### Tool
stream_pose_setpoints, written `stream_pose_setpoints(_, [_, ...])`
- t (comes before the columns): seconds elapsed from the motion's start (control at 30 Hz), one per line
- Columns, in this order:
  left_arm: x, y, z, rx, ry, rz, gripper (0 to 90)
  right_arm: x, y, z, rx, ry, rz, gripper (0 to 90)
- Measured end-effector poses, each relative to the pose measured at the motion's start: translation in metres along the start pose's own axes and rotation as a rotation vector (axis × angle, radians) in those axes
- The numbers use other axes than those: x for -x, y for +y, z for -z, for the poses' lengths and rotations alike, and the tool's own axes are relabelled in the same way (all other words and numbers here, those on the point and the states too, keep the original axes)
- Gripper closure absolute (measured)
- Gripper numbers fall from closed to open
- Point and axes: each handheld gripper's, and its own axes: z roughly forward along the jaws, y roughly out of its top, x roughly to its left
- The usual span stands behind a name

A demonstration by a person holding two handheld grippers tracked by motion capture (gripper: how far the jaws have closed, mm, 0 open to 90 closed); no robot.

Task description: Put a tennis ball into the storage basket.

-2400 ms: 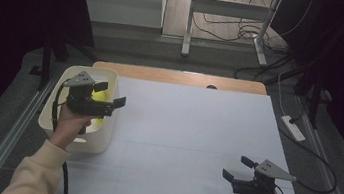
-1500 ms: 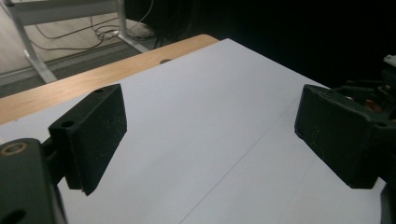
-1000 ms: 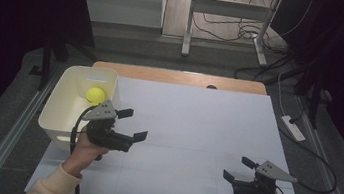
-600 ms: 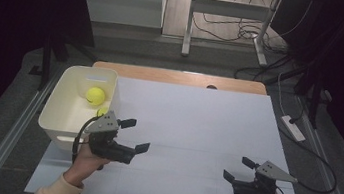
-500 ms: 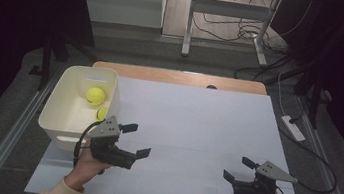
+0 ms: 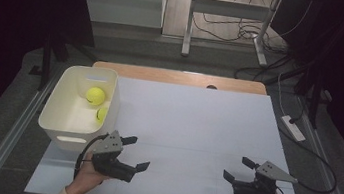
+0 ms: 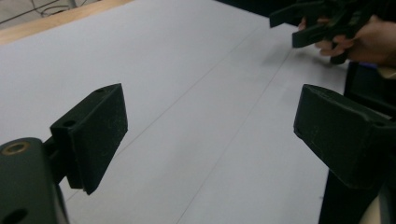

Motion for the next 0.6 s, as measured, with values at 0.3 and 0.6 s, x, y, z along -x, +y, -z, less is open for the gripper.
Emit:
stream_pose_setpoints(0.3, [-0.006, -0.020, -0.008, -0.030, 0.025, 0.013, 10.1, 0.000, 0.000, 0.000, 0.000, 0.003, 0.002, 9.2])
stream_pose_setpoints(0.6, [-0.012, -0.033, -0.007, -0.032, 0.026, 0.024, 10.0, 0.000, -0.001, 0.001, 0.000, 0.006, 0.001, 9.2])
